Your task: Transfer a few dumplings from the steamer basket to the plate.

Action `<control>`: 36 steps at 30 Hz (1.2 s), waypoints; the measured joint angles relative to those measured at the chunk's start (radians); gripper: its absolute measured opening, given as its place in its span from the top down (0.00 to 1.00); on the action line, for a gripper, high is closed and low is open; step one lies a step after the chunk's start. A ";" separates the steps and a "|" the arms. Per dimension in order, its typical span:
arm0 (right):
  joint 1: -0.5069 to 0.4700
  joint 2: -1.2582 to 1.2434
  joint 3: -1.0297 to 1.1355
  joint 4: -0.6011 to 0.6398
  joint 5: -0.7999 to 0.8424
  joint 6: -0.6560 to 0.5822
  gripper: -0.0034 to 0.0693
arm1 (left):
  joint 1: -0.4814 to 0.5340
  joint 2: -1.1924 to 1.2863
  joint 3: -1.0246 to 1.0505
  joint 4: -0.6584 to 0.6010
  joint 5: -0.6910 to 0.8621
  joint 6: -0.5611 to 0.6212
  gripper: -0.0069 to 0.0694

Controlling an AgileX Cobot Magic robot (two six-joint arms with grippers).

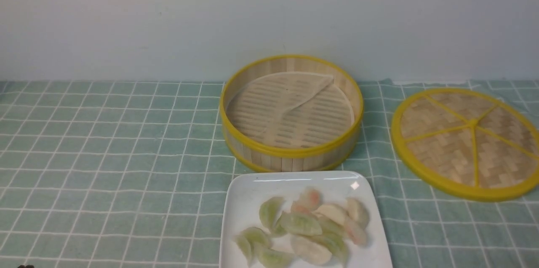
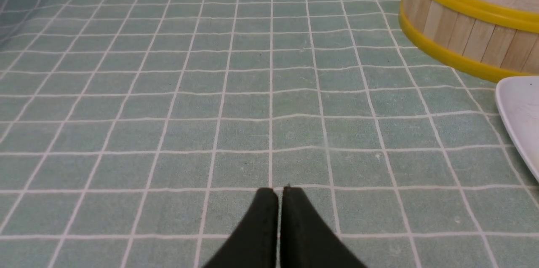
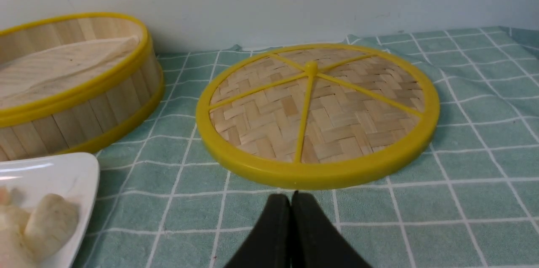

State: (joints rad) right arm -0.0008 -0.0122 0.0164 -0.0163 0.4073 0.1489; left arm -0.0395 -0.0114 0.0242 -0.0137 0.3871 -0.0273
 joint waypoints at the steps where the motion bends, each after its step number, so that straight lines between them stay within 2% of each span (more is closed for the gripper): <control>1: 0.000 0.000 0.000 0.000 0.000 0.000 0.97 | 0.000 0.000 0.000 0.000 0.000 0.000 0.92; 36: 0.000 0.000 0.000 0.000 -0.001 -0.016 0.97 | 0.000 0.000 0.000 -0.001 0.000 0.000 0.92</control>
State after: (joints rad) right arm -0.0008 -0.0122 0.0164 -0.0163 0.4065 0.1329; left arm -0.0395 -0.0114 0.0242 -0.0146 0.3871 -0.0273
